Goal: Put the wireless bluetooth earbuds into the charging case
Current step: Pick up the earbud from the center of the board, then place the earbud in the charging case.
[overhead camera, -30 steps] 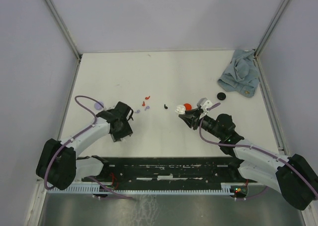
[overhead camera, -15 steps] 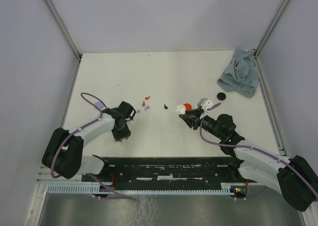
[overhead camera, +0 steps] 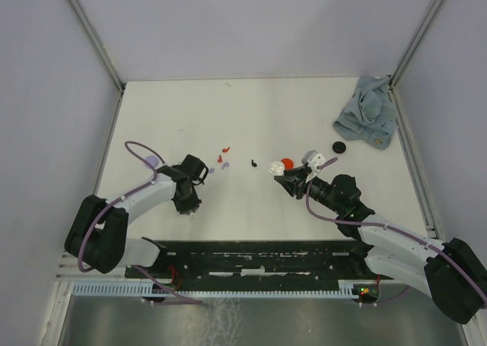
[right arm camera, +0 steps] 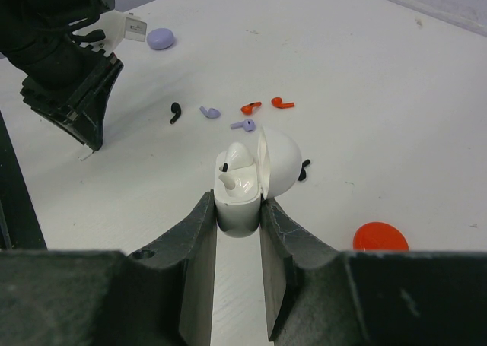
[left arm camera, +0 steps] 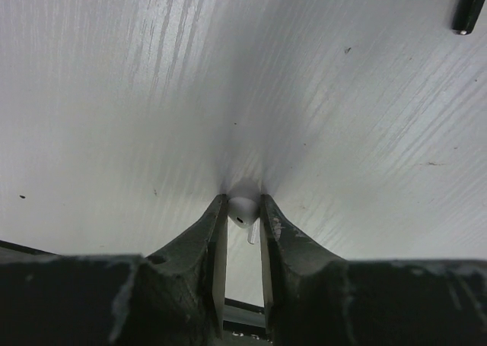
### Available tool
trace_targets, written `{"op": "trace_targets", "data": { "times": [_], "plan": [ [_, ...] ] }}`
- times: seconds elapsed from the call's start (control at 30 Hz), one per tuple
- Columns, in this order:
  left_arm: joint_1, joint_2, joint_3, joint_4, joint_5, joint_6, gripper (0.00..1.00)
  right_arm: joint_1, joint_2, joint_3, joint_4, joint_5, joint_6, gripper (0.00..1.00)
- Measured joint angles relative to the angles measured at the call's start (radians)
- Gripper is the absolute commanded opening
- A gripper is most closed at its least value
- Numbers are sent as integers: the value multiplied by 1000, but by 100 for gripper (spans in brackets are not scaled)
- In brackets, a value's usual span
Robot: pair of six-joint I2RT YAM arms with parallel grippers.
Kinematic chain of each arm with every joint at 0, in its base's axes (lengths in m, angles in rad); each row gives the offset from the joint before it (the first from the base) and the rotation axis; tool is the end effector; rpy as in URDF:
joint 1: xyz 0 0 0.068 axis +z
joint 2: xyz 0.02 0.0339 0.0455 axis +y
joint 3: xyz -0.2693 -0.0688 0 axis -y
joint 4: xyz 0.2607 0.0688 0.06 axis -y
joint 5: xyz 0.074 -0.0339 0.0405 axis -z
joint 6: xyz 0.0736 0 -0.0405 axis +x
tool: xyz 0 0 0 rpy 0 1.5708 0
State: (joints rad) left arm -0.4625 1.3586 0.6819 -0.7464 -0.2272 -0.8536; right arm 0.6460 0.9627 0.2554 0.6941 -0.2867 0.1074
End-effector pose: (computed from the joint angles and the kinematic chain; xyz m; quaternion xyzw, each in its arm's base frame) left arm 0.2093 -0.0858 0.1162 -0.2007 0.9703 0.0446 0.1271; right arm 0.1854 0.1658 0.2088 -0.2842 0.6524 0.3503 0.6091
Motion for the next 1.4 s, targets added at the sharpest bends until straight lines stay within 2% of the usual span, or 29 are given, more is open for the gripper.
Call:
{"op": "trace_targets", "data": {
  "times": [0.27, 0.53, 0.9, 1.13, 1.4],
  "plan": [
    [-4, -55, -18, 100, 37, 3, 17, 0, -6, 0, -7, 0, 0, 2],
    [-29, -115, -18, 274, 120, 17, 16, 0, 11, 2, -24, 1, -16, 2],
    [-58, -280, -62, 650, 216, 93, 16, 14, 79, 55, -21, 27, -15, 2],
    [-93, -294, -89, 893, 301, 112, 15, 40, 138, 77, 40, 57, 17, 2],
    [-196, -296, -89, 1088, 332, 159, 16, 63, 165, 110, 103, 79, 28, 2]
  ]
}}
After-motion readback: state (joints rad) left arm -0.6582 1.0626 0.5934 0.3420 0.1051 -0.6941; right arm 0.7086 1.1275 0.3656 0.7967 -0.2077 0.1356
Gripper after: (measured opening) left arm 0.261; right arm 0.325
